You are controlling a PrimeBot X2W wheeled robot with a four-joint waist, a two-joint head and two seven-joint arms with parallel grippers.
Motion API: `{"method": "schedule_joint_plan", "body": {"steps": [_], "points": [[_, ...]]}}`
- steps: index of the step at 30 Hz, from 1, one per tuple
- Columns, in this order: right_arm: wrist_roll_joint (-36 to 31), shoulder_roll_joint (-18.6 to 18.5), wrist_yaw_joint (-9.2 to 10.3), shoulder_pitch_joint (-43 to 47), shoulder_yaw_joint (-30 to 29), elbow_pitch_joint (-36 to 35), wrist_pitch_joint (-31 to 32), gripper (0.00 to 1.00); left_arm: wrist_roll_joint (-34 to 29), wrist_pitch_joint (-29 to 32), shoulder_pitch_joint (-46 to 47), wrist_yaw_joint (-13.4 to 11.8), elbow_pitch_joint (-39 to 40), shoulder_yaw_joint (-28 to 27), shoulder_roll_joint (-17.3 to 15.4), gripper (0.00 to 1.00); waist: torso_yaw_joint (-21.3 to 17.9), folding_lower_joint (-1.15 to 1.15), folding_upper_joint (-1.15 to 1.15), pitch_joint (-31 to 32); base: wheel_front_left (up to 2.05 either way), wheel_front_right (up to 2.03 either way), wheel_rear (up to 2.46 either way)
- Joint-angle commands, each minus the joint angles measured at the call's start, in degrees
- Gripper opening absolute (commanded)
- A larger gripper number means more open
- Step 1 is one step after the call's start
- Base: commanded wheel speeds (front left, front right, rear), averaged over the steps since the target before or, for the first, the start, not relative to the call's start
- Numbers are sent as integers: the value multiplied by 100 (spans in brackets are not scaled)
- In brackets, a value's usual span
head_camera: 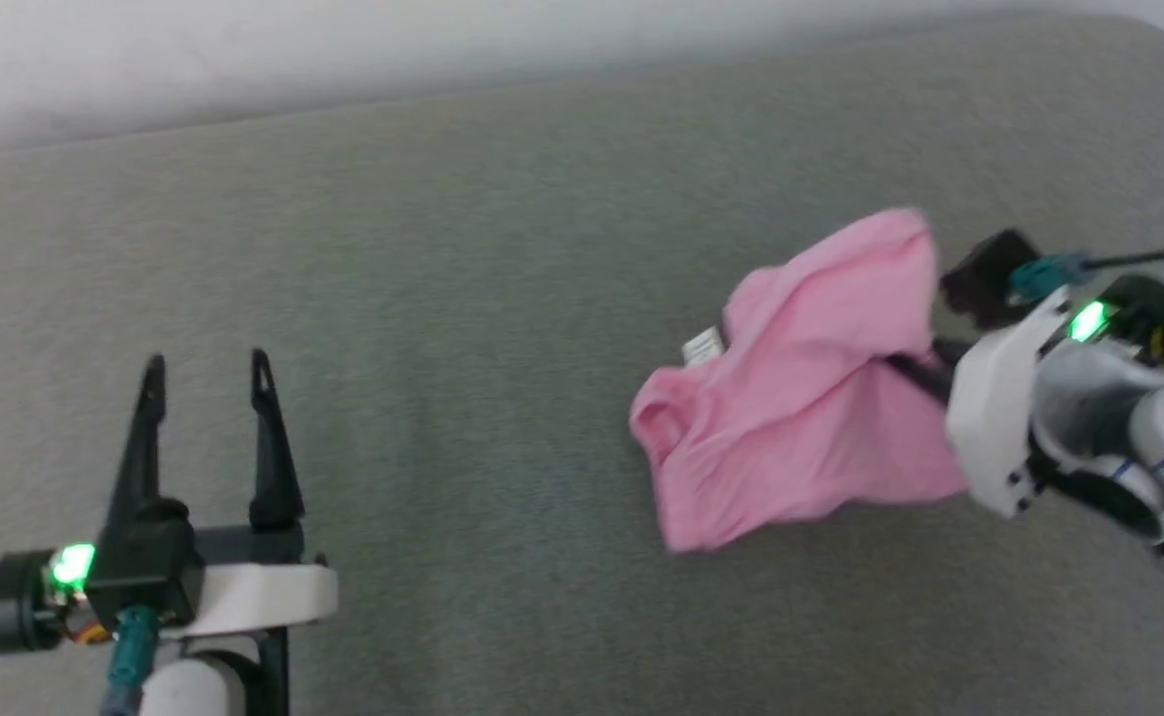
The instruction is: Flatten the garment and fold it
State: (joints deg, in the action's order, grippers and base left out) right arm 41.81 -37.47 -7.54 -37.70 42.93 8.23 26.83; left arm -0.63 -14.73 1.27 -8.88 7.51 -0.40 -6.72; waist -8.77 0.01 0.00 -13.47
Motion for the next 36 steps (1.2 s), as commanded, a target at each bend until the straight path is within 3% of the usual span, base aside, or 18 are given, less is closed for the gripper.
{"method": "schedule_joint_plan", "body": {"steps": [1, 6, 14, 21, 28, 29, 36], "points": [[-92, -85, 5, -218, -55, 113, -125, 0, -61, -27, 170, -48, 102, -55, -129, 100, -1010, -1, 0, -855, 0, 0, 0], [-575, -424, 5, -776, -118, 924, -486, 0, -175, -27, 505, -61, 265, -19, -399, 100, -1277, -1, 0, -1436, 0, 0, 0], [-1300, -868, 5, -1598, -274, 2521, -1041, 0, -243, -27, 980, -150, 573, 184, -602, 100, -1086, -1, 0, -2027, 0, 0, 0], [-1638, -820, 5, -2170, -767, 3960, -1464, 0, -226, -27, 1161, -283, 832, 386, -640, 100, -790, -1, 0, -2199, 0, 0, 0], [-1741, -579, 5, -2361, -941, 4716, -1691, 0, -176, -27, 1208, -401, 902, 493, -688, 100, -694, -1, 0, -2136, 0, 0, 0], [-1653, -466, 5, -2390, -1084, 4992, -1707, 100, -158, -27, 1188, -449, 892, 523, -693, 100, -690, -1, 0, -2029, 0, 0, 0], [-1972, -491, 5, -2562, -1080, 5332, -2067, 100, -11, -27, 970, -573, 752, 546, -665, 100, -677, -1, 0, -1414, 0, 0, 0]]}}
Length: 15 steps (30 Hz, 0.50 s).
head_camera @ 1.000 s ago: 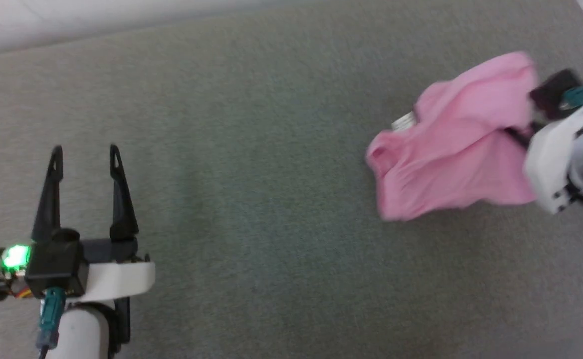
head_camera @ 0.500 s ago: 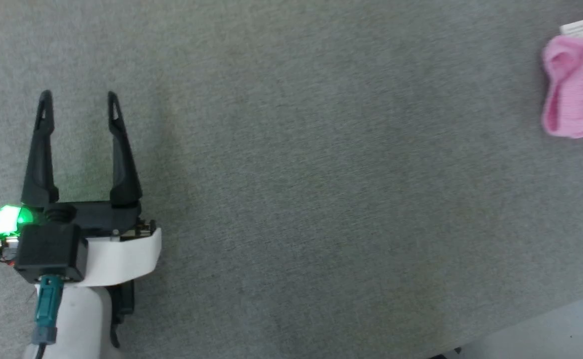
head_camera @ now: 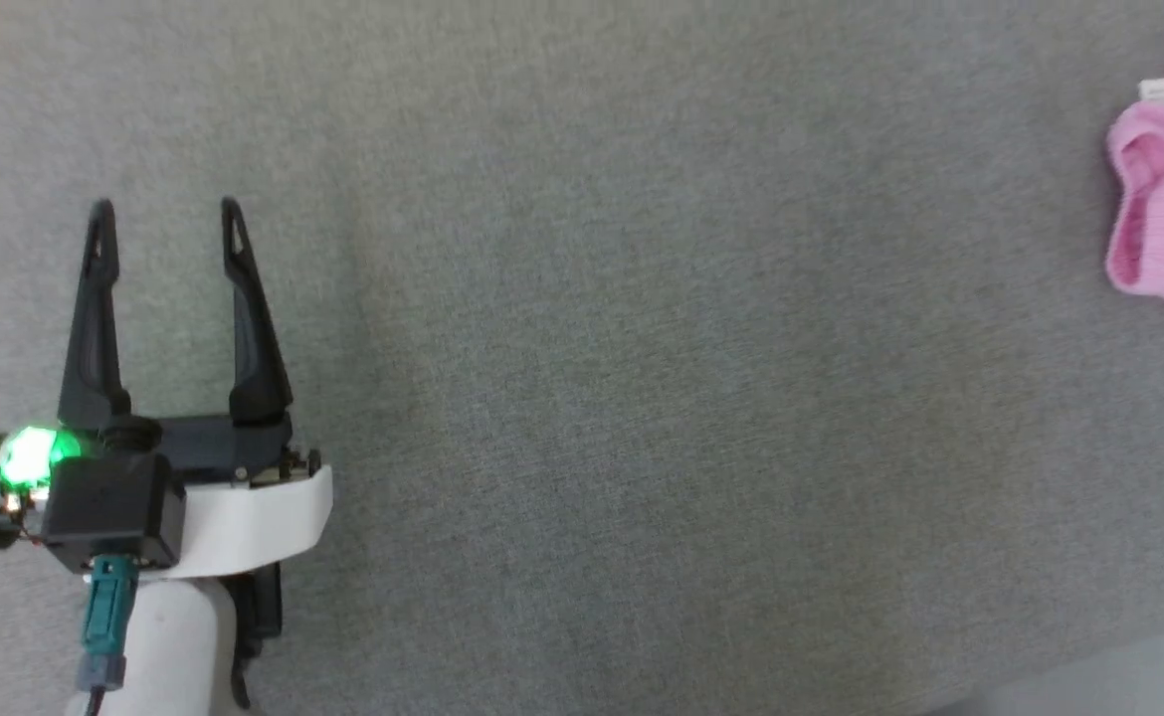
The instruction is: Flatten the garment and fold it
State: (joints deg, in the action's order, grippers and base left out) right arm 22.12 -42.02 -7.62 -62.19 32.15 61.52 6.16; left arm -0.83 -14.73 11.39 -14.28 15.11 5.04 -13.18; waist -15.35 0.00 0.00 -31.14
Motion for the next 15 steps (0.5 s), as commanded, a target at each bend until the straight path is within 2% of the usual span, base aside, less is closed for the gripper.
{"method": "schedule_joint_plan", "body": {"steps": [1, 4, 9, 13, 15], "points": [[-125, -74, 13, -177, -21, 29, -153, 100, 45, -27, -100, -49, -41, -3, -3, 100, -8, 0, 0, 488, 0, 0, 0], [-424, -60, 13, -319, -107, 34, -642, 100, 133, -27, -298, -96, -104, -37, 46, 100, 43, 0, 0, 864, 0, 0, 0], [-632, 246, 13, -361, -521, -218, -1752, 100, 252, -27, -666, -159, -176, -181, 123, 100, 198, 0, 0, 1338, 0, 0, 0], [-774, 631, 13, -138, -882, -659, -2078, 100, 303, -27, -939, -151, -228, -276, 185, 100, 385, 0, 0, 1595, 0, 0, 0], [-816, 816, 13, 86, -1133, -1135, -2107, 100, 316, -27, -1017, -128, -245, -304, 215, 100, 513, 0, 0, 1690, 0, 0, 0]]}}
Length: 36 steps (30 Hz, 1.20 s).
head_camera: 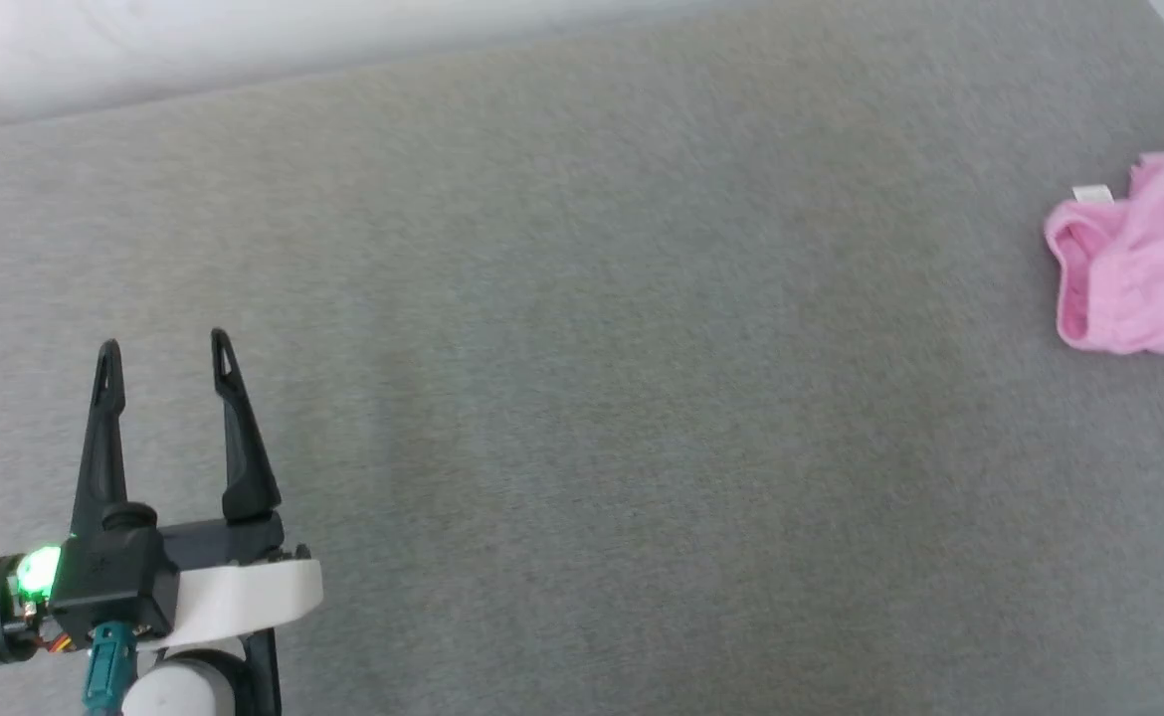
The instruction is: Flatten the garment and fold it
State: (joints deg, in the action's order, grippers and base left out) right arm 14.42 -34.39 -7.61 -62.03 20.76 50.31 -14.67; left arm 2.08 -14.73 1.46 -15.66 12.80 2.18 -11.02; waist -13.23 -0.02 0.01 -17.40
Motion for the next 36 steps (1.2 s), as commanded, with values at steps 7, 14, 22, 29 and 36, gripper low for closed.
{"method": "schedule_joint_plan", "body": {"steps": [7, 14, 22, 29, 36], "points": [[-246, 823, 12, 1607, -1070, -2315, -31, 100, 156, -27, -156, 222, -164, -108, 148, 100, 774, 2, -1, 624, 0, 0, 0], [-279, 1701, 12, 3208, -1556, -3732, -32, 100, 250, -27, -297, 615, -488, -222, 269, 100, 1223, 2, -1, 1057, 0, 0, 0], [-215, 2338, 12, 4818, -1704, -4137, -32, 100, 163, -27, -643, 864, -888, -294, 388, 100, 1488, 2, -1, 1569, 0, 0, 0], [-266, 2735, 12, 5866, -2017, -4386, -32, 100, 79, -27, -779, 982, -1042, -309, 455, 100, 1550, 2, -1, 1671, 0, 0, 0], [-342, 2882, 12, 6387, -2138, -4578, -32, 100, 18, -27, -702, 1112, -1106, -279, 494, 100, 1504, 2, -1, 1625, 0, 0, 0]]}}
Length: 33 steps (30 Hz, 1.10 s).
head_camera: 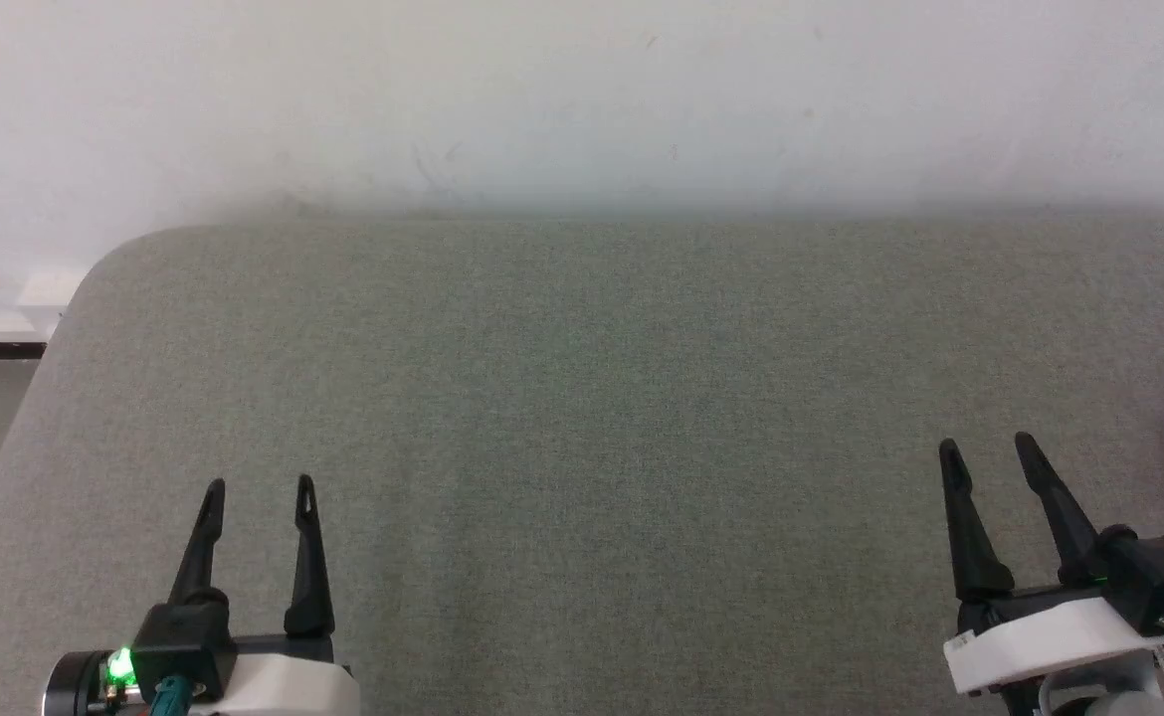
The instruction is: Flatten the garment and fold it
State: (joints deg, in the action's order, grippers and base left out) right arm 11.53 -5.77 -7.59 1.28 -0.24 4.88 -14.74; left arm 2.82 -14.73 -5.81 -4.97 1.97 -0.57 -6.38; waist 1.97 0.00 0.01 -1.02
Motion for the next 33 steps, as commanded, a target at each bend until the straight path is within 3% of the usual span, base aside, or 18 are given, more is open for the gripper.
{"method": "schedule_joint_plan", "body": {"steps": [1, 4, 5, 33], "points": [[-55, 32, 10, 85, -59, -49, -26, 100, -63, -27, 35, 61, -26, 2, 35, 100, -25, 0, -1, -18, 0, 0, 0], [-104, 50, 10, 148, -65, -108, -26, 100, -65, -27, 56, 76, 8, -17, 62, 100, -56, 0, -1, -27, 0, 0, 0], [-58, 33, -1, 99, -63, -74, 2, 0, -39, 3, 2, 45, 3, -2, 58, 0, -51, 0, -1, -25, 0, 0, 0], [-258, 80, 0, 58, -49, -146, 287, 0, -85, 288, 111, 128, -37, 19, 114, 0, -79, 0, -1, 0, 0, 0, 0]]}}
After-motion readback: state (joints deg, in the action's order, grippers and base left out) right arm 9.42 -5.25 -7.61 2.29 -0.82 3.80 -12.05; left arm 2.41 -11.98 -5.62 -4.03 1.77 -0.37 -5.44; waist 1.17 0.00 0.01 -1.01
